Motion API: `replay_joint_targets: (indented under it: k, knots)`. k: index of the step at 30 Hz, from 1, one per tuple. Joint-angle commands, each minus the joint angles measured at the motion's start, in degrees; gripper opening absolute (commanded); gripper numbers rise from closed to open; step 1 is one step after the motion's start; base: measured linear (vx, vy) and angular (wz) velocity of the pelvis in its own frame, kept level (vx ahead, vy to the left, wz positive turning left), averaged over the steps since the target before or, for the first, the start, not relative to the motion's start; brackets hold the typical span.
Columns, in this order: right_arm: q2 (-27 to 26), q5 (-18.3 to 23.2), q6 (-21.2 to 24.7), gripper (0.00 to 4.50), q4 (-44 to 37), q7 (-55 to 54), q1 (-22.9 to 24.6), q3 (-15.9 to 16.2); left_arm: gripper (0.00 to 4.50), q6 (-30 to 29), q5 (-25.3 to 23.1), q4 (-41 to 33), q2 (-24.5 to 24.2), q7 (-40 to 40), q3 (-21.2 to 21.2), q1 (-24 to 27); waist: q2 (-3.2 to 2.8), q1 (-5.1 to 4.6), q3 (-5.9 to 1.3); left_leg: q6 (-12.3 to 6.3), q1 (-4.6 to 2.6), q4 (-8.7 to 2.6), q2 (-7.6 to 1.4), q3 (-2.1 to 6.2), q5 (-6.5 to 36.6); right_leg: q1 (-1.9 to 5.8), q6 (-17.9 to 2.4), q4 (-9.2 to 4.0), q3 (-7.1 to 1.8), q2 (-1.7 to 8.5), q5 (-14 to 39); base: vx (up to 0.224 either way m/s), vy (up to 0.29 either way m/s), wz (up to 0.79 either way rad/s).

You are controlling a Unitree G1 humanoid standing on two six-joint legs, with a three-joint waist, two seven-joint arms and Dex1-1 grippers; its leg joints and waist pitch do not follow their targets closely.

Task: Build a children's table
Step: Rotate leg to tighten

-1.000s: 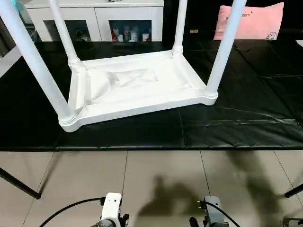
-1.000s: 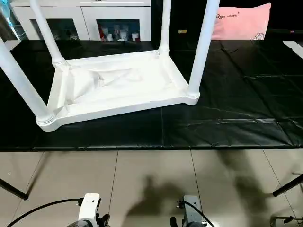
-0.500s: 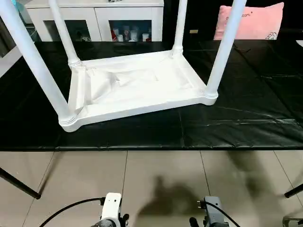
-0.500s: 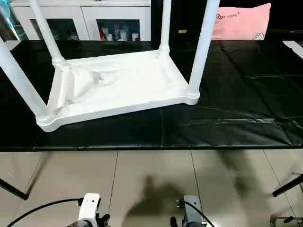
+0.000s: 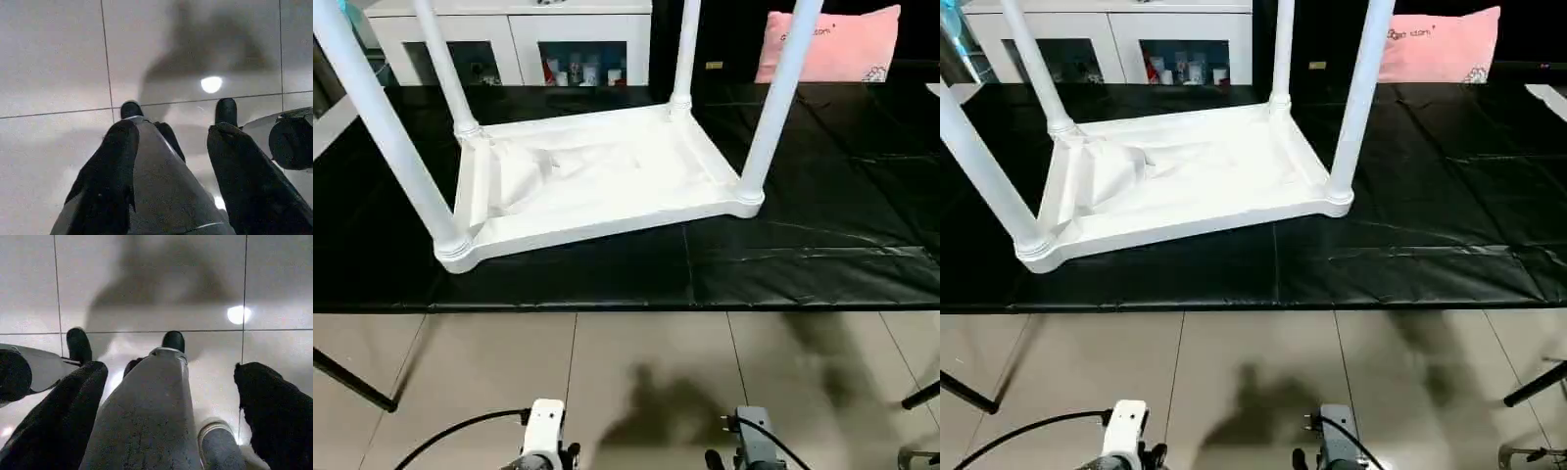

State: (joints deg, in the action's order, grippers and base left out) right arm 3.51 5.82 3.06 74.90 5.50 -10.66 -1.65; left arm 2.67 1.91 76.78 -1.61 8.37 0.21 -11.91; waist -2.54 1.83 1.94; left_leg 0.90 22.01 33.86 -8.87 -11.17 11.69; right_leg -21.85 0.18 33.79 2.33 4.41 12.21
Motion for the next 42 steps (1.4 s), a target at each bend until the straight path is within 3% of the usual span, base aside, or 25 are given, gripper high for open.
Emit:
replay_joint_targets:
  k: [1, 42]
  knots:
    - [-0.1, -0.6, 0.4, 4.5, 0.4, 0.0, 0.5, 0.1, 2.6, -0.3, -0.4, 0.5, -0.2, 0.0, 0.5, -0.1, 0.2, -0.05, -1.76, -1.53, -1.05, -5.33, -5.55, 2.43, 19.0, 1.09, -14.4, -4.8, -2.88, 5.71, 11.0, 0.0, 0.0, 0.0]
    - [-0.1, -0.6, 0.4, 4.5, 0.4, 0.0, 0.5, 0.1, 2.6, -0.3, -0.4, 0.5, -0.2, 0.0, 0.5, -0.1, 0.21, -0.04, -1.78, -1.68, -1.02, -5.29, -5.52, 2.42, 18.7, 1.13, -14.4, -4.76, -2.88, 5.7, 10.7, 0.0, 0.0, 0.0]
